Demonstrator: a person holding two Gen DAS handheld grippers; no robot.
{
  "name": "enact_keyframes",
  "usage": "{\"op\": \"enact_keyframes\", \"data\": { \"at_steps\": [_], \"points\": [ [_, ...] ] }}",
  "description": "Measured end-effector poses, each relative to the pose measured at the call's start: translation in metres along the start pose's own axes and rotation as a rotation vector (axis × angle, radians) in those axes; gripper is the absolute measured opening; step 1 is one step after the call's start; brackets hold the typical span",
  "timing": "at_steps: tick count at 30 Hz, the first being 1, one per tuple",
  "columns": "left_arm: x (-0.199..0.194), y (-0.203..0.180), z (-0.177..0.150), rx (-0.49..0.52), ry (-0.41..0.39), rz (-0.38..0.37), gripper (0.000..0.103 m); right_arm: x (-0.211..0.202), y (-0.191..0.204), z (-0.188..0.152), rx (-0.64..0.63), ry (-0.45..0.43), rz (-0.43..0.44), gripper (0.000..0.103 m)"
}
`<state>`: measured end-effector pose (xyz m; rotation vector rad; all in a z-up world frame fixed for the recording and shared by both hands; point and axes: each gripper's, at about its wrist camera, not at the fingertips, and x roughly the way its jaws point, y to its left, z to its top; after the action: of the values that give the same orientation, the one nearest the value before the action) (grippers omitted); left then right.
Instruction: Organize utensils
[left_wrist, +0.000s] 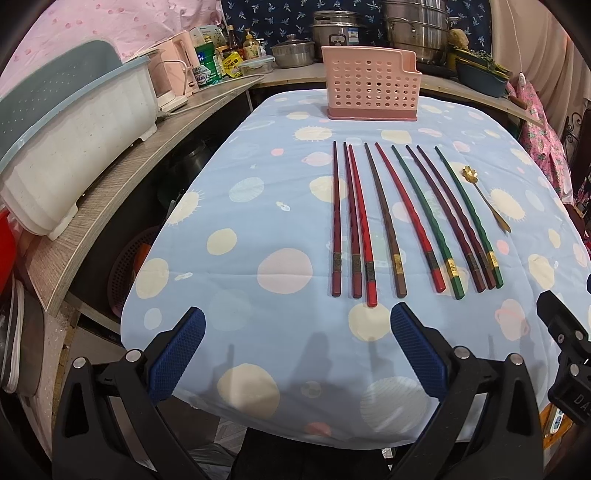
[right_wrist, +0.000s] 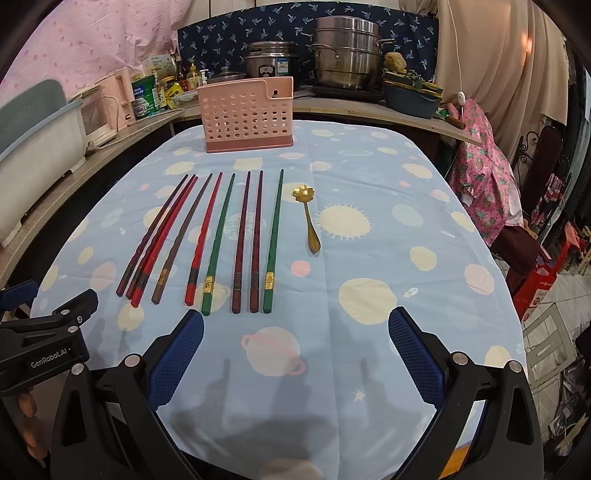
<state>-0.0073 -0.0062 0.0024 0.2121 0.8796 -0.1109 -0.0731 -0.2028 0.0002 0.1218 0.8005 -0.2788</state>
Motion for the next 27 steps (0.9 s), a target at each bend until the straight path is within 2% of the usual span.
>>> {"op": "enact_keyframes", "data": {
  "at_steps": [27],
  "points": [
    [0.0004,-0.0008,0.0002,0.002,-0.001,-0.002,0.096,-0.0002,0.0078,0.0002,0.000,0.001,0.003,0.096]
  ]
}}
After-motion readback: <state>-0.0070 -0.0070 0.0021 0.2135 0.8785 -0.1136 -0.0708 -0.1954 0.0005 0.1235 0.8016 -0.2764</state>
